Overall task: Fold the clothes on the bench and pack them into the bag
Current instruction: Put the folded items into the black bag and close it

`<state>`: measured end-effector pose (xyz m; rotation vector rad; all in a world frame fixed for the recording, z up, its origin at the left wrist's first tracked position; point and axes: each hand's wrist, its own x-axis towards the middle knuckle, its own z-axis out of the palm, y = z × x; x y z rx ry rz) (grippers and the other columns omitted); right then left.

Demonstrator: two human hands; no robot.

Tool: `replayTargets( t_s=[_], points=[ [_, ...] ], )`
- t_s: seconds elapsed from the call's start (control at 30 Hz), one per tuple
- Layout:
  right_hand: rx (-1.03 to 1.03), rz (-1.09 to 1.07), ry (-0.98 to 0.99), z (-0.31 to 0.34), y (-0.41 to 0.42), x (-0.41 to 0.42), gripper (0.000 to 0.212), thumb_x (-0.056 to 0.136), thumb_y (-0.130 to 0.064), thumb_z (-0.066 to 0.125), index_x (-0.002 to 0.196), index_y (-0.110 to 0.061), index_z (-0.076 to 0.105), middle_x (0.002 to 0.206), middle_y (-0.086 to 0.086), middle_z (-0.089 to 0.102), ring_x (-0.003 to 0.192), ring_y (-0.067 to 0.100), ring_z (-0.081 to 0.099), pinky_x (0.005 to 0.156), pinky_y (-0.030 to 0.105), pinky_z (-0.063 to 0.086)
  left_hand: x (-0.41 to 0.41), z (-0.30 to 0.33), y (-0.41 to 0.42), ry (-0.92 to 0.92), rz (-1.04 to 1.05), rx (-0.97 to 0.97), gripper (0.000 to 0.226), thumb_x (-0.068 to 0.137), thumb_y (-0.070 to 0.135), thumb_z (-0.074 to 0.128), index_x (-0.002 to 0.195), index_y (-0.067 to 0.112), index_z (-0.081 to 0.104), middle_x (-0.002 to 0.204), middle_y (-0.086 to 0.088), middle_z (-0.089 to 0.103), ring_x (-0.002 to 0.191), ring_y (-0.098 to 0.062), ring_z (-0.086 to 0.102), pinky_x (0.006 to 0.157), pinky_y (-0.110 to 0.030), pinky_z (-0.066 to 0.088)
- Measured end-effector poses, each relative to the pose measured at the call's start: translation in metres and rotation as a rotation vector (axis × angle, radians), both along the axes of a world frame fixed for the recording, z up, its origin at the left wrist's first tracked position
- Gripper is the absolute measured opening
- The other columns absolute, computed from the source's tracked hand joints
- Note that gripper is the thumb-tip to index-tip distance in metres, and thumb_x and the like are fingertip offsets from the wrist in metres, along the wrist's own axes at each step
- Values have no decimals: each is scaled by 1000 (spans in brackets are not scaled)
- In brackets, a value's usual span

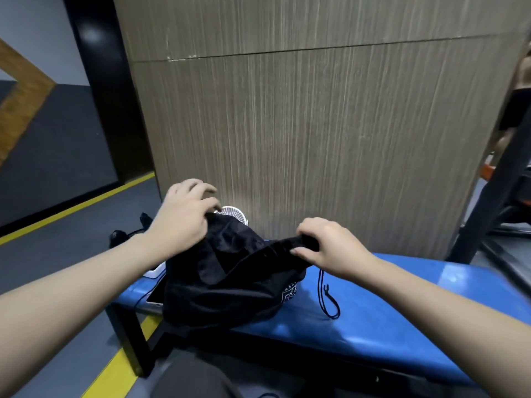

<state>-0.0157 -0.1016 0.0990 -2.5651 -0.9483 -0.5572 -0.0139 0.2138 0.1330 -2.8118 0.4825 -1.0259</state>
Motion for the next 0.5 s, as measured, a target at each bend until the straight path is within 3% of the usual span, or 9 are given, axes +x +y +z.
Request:
replayTargets(
  t_s=[0.1, 0.13, 0.2, 0.27, 0.33, 0.43, 0.5],
  points=[
    [-19, 64, -6, -8, 10, -4, 22, 89, -40, 68, 89, -22, 55, 88, -15, 48, 90, 10, 46, 75, 35, 46, 10, -1, -32, 376, -48, -232, 39, 90, 27, 48, 128, 23, 58, 136, 1, 55, 128, -23, 49, 107, -35, 34],
    [-23, 87, -10, -11, 12, -6, 22, 88, -40, 68, 90, -21, 57, 89, -14, 48, 92, 12, 48, 76, 36, 47, 16, -6, -38, 483, -22, -182, 46, 91, 39, 56, 135, 24, 52, 139, 2, 53, 130, -21, 47, 109, -34, 32],
    [-21, 134, -37, -20, 16, -9, 24, 86, -43, 63, 88, -20, 58, 89, -10, 52, 91, 15, 50, 75, 37, 49, 26, -19, -44, 559, 1, 112, 67, 83, 50, 64, 143, 28, 43, 144, 6, 48, 136, -17, 41, 115, -36, 24],
    [-9, 196, -78, -29, 16, -13, 26, 85, -45, 58, 86, -19, 59, 89, -6, 56, 88, 17, 50, 74, 36, 49, 32, -32, -46, 527, 2, 434, 71, 77, 45, 68, 142, 31, 42, 140, 8, 46, 136, -17, 39, 117, -37, 19],
    [2, 262, -125, -39, 11, -17, 23, 87, -40, 60, 85, -17, 59, 92, -3, 59, 90, 20, 52, 77, 34, 48, 34, -47, -51, 501, -14, 600, 74, 71, 49, 70, 138, 30, 46, 133, 6, 49, 130, -19, 42, 114, -37, 21],
    [16, 314, -183, -53, 3, -22, 20, 89, -31, 66, 83, -12, 61, 100, 0, 60, 97, 25, 55, 85, 35, 47, 35, -72, -69, 496, -93, 459, 69, 73, 60, 68, 132, 28, 52, 127, 5, 51, 120, -18, 48, 107, -34, 31],
    [5, 318, -219, -59, 0, -21, 21, 90, -29, 66, 81, -11, 62, 101, 2, 60, 99, 26, 56, 91, 36, 44, 35, -76, -83, 472, -154, 214, 42, 78, 48, 66, 115, 29, 60, 113, 6, 57, 109, -18, 55, 94, -33, 40]
  ],
)
